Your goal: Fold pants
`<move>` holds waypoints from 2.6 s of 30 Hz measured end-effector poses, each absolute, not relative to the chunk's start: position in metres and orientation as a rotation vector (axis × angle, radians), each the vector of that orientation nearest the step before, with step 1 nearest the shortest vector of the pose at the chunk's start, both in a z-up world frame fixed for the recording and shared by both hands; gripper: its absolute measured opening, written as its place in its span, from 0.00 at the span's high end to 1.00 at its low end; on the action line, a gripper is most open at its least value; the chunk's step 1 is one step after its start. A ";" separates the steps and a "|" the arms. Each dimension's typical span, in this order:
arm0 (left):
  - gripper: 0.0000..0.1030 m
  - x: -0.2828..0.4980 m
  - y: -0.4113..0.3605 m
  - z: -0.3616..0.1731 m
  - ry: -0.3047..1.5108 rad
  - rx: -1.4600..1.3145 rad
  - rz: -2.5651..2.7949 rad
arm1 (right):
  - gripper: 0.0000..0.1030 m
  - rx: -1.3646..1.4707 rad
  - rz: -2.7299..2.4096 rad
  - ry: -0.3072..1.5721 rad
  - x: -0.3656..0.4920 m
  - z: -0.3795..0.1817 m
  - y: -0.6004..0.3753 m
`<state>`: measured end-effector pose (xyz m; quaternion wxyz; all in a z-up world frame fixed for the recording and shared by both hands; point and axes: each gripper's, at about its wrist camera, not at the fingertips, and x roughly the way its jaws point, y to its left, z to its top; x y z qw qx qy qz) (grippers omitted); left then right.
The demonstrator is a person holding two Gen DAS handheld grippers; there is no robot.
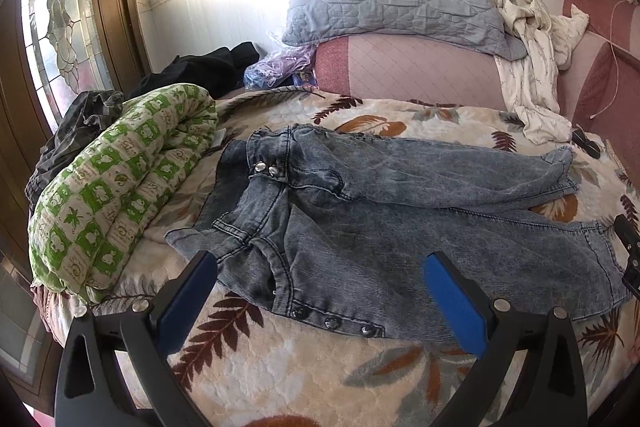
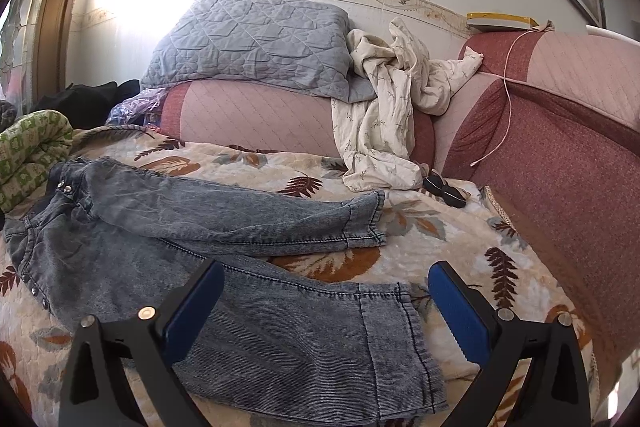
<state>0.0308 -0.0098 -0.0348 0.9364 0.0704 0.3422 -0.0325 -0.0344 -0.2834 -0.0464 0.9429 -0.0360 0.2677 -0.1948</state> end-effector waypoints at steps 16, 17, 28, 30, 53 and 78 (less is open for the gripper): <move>0.00 0.114 -0.006 -0.048 0.736 0.161 -0.051 | 0.00 -0.104 -0.441 0.577 -0.006 -0.051 -0.303; 0.00 0.126 -0.004 -0.048 0.739 0.155 -0.042 | 0.00 -0.095 -0.449 0.580 -0.002 -0.051 -0.308; 0.00 0.191 0.034 -0.081 0.781 0.127 0.049 | 0.00 -0.013 -0.456 0.641 0.082 -0.062 -0.376; 0.00 0.200 0.045 -0.084 0.780 0.127 0.070 | 0.00 0.002 -0.442 0.644 0.094 -0.061 -0.387; 0.00 0.341 0.104 -0.068 0.893 -0.023 0.094 | 0.00 0.053 -0.428 0.734 0.135 -0.081 -0.432; 0.96 0.425 0.086 -0.111 1.129 -0.191 -0.160 | 0.00 0.082 -0.398 0.715 0.161 -0.075 -0.457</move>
